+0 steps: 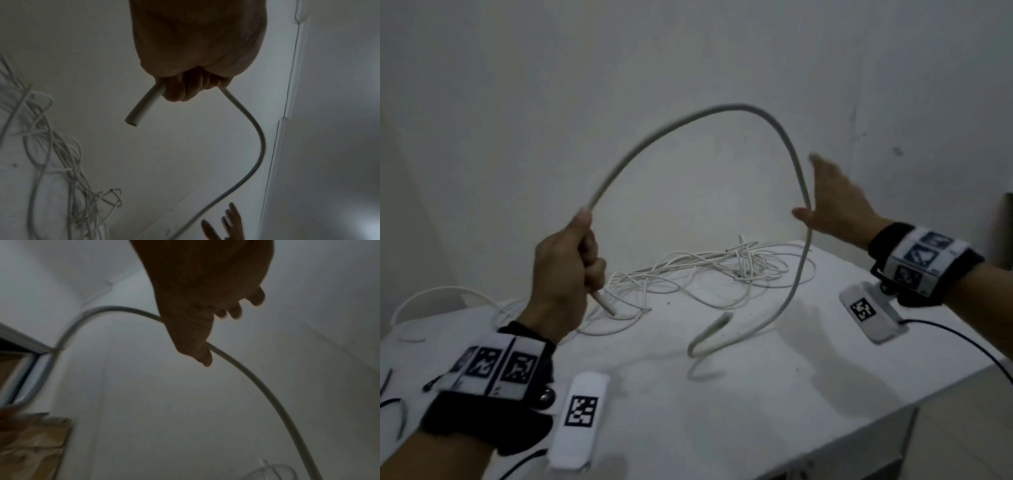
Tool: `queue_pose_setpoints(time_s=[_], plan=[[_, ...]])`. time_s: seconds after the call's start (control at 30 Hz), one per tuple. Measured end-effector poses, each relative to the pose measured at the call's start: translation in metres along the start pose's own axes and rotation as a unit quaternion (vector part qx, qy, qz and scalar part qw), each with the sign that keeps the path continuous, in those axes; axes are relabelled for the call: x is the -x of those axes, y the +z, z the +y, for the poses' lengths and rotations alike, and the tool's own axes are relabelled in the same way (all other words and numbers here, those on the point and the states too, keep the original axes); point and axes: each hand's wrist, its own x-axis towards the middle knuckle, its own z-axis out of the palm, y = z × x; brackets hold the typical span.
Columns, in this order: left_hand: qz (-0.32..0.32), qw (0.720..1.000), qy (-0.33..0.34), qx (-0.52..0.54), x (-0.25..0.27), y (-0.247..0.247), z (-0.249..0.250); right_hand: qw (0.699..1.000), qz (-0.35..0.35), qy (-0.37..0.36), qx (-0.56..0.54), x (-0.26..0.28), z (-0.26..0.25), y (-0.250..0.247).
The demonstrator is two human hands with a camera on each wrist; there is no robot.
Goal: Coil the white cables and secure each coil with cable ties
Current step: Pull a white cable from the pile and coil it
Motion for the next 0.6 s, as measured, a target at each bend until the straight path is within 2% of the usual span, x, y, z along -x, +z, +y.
queue_pose_setpoints(time_s=[0.03,0.07,0.1,0.13,0.17,0.2,0.23,0.27,0.3,0.37,0.43,0.5,0.6], plan=[[-0.007,1.000,-0.016,0.012,-0.002,0.008,0.000,0.995,0.091,-0.039,0.034,0.008,-0.005,-0.007],[-0.018,0.999,-0.032,0.028,-0.004,0.015,0.001,0.976,0.181,-0.112,0.049,0.019,-0.015,-0.015],[-0.029,0.997,-0.048,0.045,-0.006,0.022,0.004,0.946,0.242,-0.210,0.045,0.031,-0.028,-0.021],[-0.040,0.995,-0.063,0.060,-0.009,0.028,0.007,0.921,0.240,-0.304,0.039,0.045,-0.042,-0.026],[-0.054,0.993,-0.075,0.076,-0.012,0.033,0.010,0.912,0.163,-0.376,0.023,0.061,-0.055,-0.025],[-0.067,0.990,-0.084,0.097,-0.015,0.039,0.013,0.918,0.030,-0.395,0.001,0.077,-0.067,-0.021],[-0.079,0.985,-0.090,0.122,-0.018,0.044,0.017,0.927,-0.124,-0.354,-0.013,0.092,-0.076,-0.014],[-0.089,0.980,-0.094,0.150,-0.021,0.048,0.020,0.922,-0.258,-0.287,-0.031,0.105,-0.080,-0.004],[-0.098,0.974,-0.097,0.179,-0.025,0.052,0.023,0.910,-0.338,-0.233,-0.055,0.113,-0.081,0.008],[-0.109,0.965,-0.102,0.217,-0.030,0.056,0.025,0.902,-0.364,-0.209,-0.103,0.124,-0.081,0.029],[-0.111,0.962,-0.107,0.226,-0.033,0.056,0.023,0.910,-0.335,-0.221,-0.101,0.131,-0.085,0.044],[-0.103,0.963,-0.108,0.222,-0.034,0.054,0.019,0.916,-0.299,-0.267,0.014,0.137,-0.086,0.065],[-0.088,0.969,-0.098,0.208,-0.035,0.048,0.014,0.894,-0.290,-0.283,0.190,0.140,-0.072,0.095]])
